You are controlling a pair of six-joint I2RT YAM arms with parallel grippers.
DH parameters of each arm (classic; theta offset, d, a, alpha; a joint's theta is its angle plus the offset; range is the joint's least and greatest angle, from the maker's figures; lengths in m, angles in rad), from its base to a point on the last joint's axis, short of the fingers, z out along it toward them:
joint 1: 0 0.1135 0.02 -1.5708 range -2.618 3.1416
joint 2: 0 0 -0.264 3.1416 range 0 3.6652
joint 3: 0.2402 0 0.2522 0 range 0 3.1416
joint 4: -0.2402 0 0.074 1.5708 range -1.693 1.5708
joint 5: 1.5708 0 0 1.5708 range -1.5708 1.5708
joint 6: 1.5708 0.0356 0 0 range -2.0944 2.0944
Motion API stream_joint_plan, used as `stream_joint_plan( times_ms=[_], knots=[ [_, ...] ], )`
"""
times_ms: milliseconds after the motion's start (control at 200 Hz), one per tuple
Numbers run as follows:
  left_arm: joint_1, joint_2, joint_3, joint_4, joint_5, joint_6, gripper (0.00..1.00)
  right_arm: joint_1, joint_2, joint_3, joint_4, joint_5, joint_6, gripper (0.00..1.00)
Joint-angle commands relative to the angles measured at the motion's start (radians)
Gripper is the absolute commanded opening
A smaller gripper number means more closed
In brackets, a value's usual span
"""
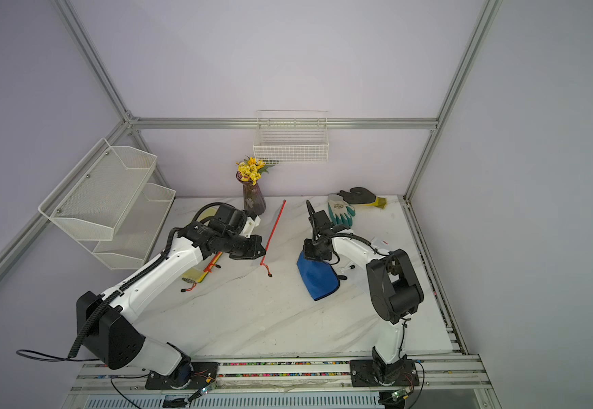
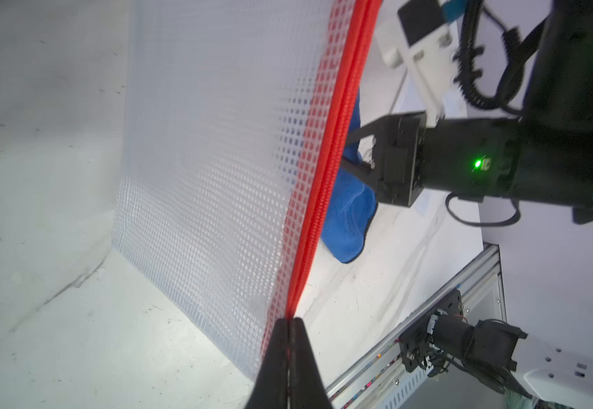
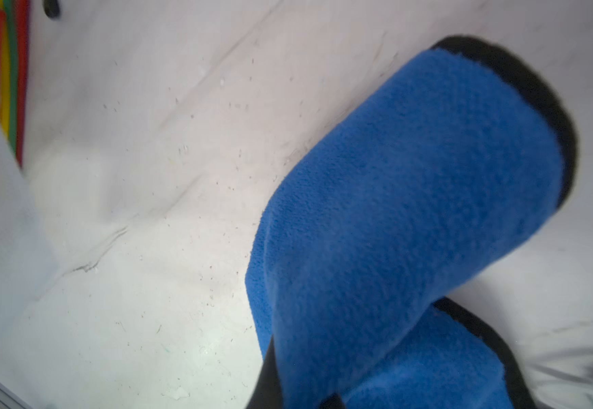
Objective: Wipe the document bag
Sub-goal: Place the document bag at the center of the board, then wipe the dirt from the document bag.
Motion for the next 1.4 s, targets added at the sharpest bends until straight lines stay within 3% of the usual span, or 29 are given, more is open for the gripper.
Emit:
stream_joint_plan(
  times_ms=[0, 225, 410, 555, 605, 680, 840, 955, 1060, 1150, 1395],
  knots=[
    [-0.091, 0.069, -0.011, -0.047, -0.075, 0.013, 0.0, -0.006, -0.089, 0.04, -0.079, 0.076, 0.004, 0.0],
    [-0.272, 0.223, -0.071, -0.077, -0.246, 0.118, 0.0, -0.005, -0.218, 0.221, -0.247, 0.202, -0.06, 0.0],
    [-0.356, 0.31, -0.118, 0.004, -0.224, 0.117, 0.0, 0.002, -0.196, 0.365, -0.341, 0.11, -0.093, 0.0],
    [-0.361, 0.307, -0.159, 0.054, -0.212, 0.089, 0.0, 0.063, -0.155, 0.282, -0.285, 0.051, -0.083, 0.0],
    [-0.361, 0.302, -0.172, 0.065, -0.211, 0.082, 0.1, 0.075, -0.144, 0.239, -0.239, 0.03, -0.064, 0.0],
    [-0.361, 0.289, -0.193, 0.088, -0.198, 0.075, 0.41, 0.085, -0.122, 0.192, -0.174, -0.006, -0.037, 0.0],
    [-0.361, 0.213, -0.223, 0.107, -0.209, 0.042, 0.56, 0.164, -0.053, 0.199, -0.157, -0.048, -0.045, 0.0],
    [-0.343, 0.143, -0.267, 0.093, -0.256, -0.038, 0.54, 0.186, -0.013, 0.179, -0.113, -0.127, -0.025, 0.0],
    [-0.283, 0.075, -0.375, 0.131, -0.237, -0.13, 0.35, 0.209, 0.037, 0.179, -0.08, -0.161, -0.023, 0.0],
    [-0.234, 0.002, -0.484, 0.223, -0.17, -0.175, 0.26, 0.217, 0.091, 0.184, -0.038, -0.212, -0.005, 0.0],
    [-0.126, 0.029, -0.558, 0.319, -0.189, -0.198, 0.29, 0.234, 0.188, 0.141, -0.029, -0.197, -0.013, 0.0]
  ],
)
